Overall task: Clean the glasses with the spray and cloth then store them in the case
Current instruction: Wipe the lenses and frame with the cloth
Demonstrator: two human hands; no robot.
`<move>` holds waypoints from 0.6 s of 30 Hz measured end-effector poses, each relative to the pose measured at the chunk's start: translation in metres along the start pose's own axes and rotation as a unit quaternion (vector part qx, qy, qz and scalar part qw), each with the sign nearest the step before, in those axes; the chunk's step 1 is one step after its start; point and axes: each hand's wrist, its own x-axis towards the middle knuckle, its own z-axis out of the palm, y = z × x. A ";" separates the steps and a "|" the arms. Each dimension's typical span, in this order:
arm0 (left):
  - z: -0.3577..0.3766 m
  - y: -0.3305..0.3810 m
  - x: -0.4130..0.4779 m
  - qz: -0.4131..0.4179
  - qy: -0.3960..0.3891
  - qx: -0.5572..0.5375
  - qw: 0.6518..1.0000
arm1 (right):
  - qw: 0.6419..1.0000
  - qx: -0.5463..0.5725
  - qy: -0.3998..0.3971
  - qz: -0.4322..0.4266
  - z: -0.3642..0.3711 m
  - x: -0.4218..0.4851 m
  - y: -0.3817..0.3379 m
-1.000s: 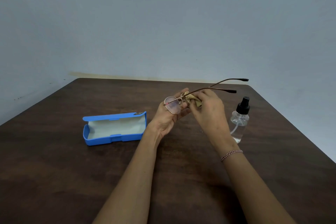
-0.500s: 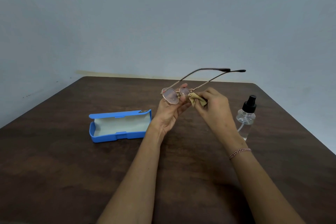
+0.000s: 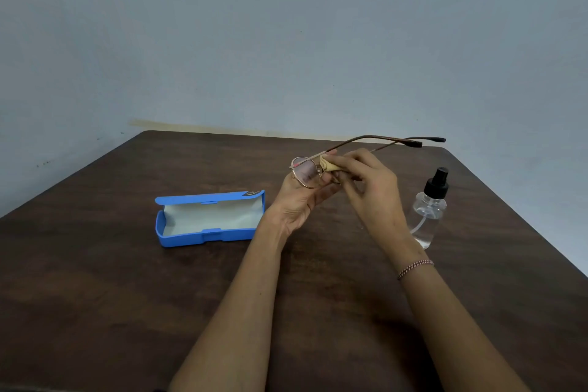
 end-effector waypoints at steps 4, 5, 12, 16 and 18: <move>0.003 0.001 0.000 -0.005 -0.004 0.005 1.000 | 0.998 -0.048 0.031 0.010 -0.001 -0.001 0.006; 0.004 0.001 0.001 -0.006 -0.004 0.012 1.000 | 0.997 -0.066 0.039 0.021 -0.001 -0.001 0.007; 0.004 0.001 0.003 0.003 0.013 0.011 1.000 | 0.989 -0.138 0.028 0.042 0.001 0.001 0.009; 0.003 0.000 0.003 0.020 0.015 0.015 1.000 | 0.990 -0.131 0.022 0.047 -0.001 0.001 0.007; 0.002 0.000 0.003 0.030 0.018 0.008 0.999 | 0.991 -0.124 0.020 0.046 -0.001 0.001 0.006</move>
